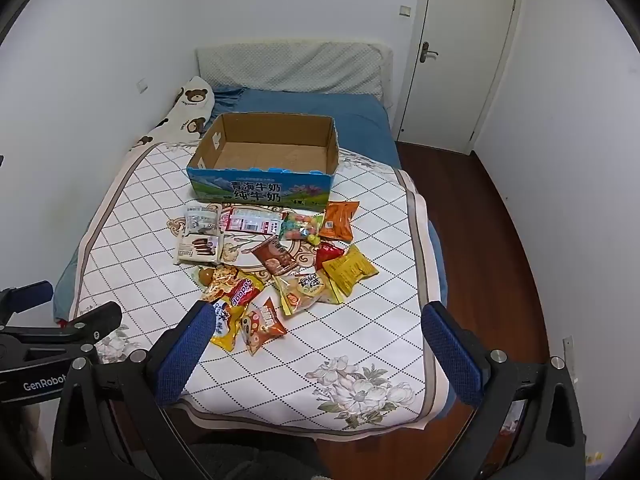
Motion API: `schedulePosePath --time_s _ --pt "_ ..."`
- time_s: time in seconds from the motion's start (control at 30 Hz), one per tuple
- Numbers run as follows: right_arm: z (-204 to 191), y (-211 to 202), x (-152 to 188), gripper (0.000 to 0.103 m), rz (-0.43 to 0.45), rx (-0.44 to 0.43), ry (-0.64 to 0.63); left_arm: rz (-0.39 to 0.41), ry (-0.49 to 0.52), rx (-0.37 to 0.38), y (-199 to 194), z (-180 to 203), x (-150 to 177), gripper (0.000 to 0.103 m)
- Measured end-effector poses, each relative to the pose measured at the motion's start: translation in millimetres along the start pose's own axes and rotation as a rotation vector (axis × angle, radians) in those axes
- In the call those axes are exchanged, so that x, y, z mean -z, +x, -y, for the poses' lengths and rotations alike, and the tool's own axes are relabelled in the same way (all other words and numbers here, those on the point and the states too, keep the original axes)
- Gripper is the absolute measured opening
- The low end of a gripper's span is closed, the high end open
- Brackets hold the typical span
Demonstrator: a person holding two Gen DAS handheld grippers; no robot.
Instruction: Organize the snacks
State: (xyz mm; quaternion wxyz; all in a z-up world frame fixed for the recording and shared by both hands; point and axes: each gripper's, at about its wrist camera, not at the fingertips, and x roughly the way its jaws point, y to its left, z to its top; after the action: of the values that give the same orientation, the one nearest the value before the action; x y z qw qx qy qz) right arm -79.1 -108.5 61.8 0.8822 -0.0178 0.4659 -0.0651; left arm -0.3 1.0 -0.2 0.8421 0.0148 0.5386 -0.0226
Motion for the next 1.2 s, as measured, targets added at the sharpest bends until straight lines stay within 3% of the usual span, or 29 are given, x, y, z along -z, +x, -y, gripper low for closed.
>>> schedulePosePath --time_s 1.2 --pt "4.4 5.7 10.3 0.103 -0.056 -0.015 0.074 -0.014 0.026 -0.017 1.2 0.9 1.1 0.103"
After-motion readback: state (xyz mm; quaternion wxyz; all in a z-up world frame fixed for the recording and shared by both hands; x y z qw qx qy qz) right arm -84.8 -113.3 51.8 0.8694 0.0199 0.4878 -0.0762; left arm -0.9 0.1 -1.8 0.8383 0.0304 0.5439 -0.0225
